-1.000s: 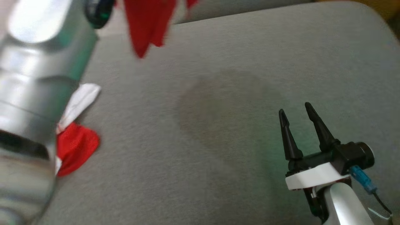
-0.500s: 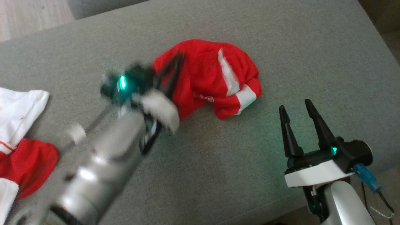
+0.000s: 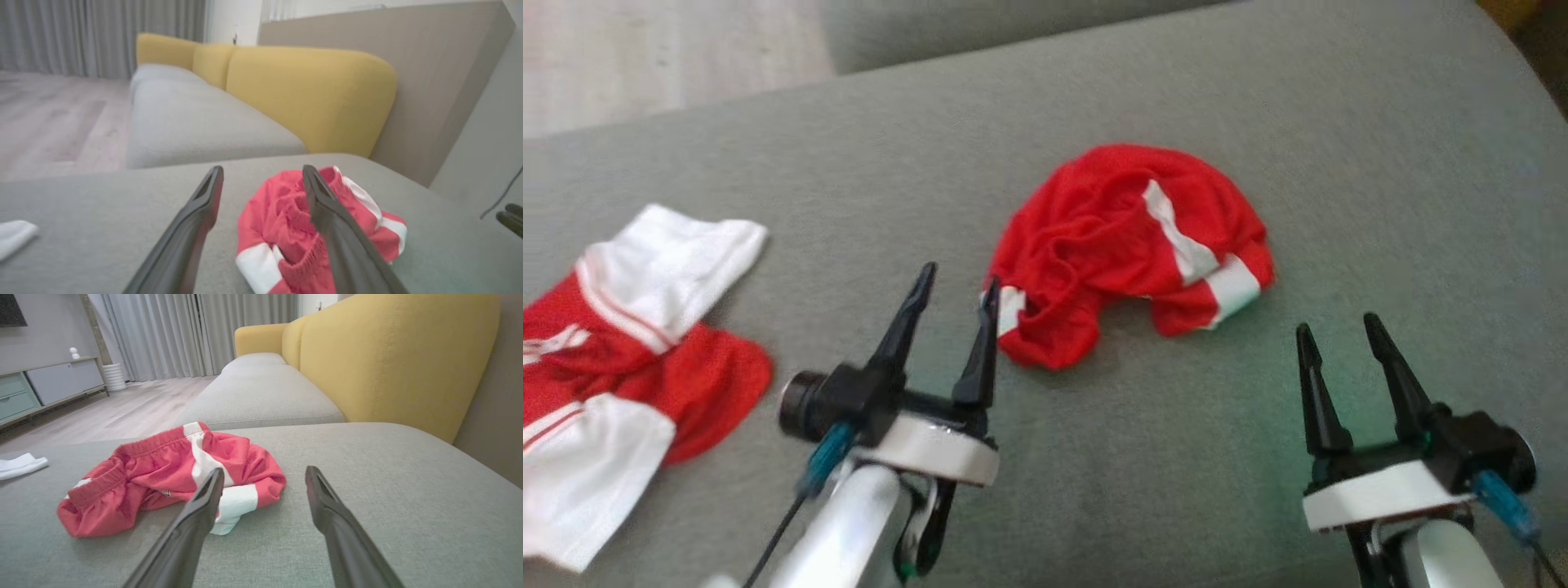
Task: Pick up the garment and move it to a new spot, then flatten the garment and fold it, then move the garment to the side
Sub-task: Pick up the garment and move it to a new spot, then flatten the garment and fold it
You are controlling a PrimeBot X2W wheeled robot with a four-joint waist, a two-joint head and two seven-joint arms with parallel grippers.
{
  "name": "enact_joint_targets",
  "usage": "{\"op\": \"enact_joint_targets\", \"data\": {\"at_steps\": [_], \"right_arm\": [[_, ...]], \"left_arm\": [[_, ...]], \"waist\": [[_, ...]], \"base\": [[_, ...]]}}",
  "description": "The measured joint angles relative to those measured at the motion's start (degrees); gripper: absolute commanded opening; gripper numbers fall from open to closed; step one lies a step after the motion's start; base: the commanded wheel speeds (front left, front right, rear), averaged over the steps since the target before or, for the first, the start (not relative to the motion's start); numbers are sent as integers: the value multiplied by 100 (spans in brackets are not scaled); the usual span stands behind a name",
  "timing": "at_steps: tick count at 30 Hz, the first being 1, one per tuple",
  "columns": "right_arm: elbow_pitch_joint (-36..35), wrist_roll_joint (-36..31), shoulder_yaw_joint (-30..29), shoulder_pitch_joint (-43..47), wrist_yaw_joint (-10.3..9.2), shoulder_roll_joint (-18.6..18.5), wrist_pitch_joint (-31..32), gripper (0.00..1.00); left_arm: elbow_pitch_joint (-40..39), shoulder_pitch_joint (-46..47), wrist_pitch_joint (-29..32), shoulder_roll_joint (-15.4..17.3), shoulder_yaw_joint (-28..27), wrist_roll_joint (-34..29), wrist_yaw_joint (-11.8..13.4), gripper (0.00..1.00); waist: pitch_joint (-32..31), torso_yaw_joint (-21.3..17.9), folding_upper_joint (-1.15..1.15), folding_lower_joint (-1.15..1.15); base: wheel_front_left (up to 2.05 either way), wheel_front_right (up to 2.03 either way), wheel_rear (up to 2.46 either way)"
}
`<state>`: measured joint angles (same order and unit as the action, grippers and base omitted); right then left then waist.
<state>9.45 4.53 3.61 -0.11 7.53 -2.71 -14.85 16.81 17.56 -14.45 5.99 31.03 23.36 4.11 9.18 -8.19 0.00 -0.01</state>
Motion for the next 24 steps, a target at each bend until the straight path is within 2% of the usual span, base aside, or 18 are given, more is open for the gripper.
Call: {"op": "enact_joint_targets", "data": {"at_steps": [4,10,18,24], "right_arm": [[-5,-112,4,114,0,4,0,100],[-70,-109,-51,404,0,5,0,100],[-143,-98,-143,903,0,10,1,100],[-99,-90,-94,1240,0,14,7,100]], "left_arm": [[-556,-706,-5,-112,-716,-516,43,100],[-808,-1500,-13,-186,-1243,-914,126,100],[-1370,-2471,-19,-231,-1612,-1539,125,100],[-1405,-3218,-18,-238,-1741,-1639,144,100]], "waist": [[-336,284,0,0],[-761,593,0,-1],[-1235,933,0,0],[-1452,978,0,0]], "base": [[0,0,0],[0,0,0],[0,0,0],[0,0,0]]}}
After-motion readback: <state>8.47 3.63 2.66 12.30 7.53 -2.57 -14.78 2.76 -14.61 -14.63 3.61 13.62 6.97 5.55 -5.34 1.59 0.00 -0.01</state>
